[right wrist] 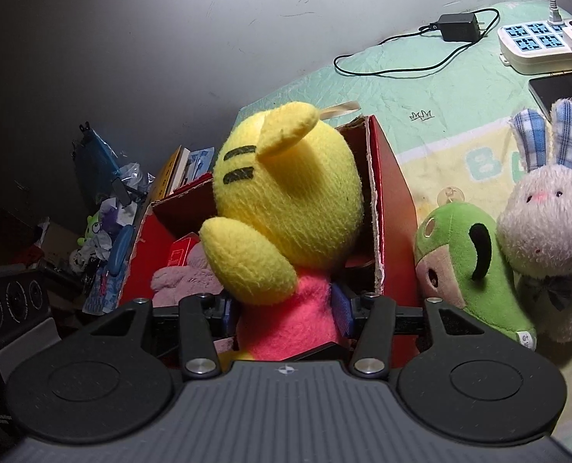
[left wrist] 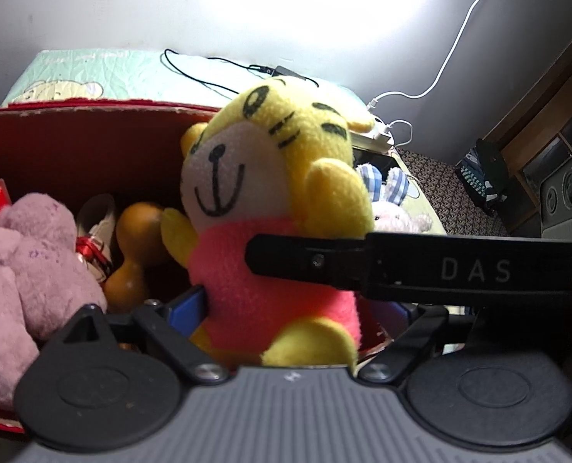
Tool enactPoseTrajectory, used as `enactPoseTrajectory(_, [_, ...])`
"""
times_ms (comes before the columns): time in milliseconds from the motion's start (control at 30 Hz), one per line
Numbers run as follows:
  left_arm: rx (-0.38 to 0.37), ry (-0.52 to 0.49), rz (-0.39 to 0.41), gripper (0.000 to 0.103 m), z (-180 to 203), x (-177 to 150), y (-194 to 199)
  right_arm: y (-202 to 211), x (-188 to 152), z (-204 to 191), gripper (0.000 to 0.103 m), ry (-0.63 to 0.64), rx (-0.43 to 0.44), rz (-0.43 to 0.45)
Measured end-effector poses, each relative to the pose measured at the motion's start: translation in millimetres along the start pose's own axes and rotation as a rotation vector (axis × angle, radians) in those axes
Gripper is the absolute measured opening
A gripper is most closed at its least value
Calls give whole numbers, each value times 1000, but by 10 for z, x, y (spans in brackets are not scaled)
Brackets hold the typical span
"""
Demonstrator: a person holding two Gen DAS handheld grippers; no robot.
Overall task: Organize objects
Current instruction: 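Carry the tiger plush with the right tool over the red box, then lower the tiger plush into the red box and open the right tool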
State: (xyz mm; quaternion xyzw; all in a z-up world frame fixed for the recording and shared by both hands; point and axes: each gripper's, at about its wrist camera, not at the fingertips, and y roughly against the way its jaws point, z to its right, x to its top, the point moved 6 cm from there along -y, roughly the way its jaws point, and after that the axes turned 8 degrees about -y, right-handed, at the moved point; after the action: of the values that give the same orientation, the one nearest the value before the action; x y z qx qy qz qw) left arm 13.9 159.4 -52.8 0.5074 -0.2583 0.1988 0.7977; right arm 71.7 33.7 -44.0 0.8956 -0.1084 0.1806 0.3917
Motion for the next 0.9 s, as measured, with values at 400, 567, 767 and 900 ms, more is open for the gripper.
enactPoseTrajectory(400, [48,-13,14,90,32,45,17,233,103,43,63,2,12,139])
enactPoseTrajectory(567, [41,-31,6,90,134,70,-44,152,93,108,47,-24,21,120])
enactPoseTrajectory(767, [48,-43,-8,90,199,72,-99,171,92,205,38,-50,24,127])
enactPoseTrajectory(900, [62,-46,-18,93,218,83,-113,178,67,235,36,-81,52,123])
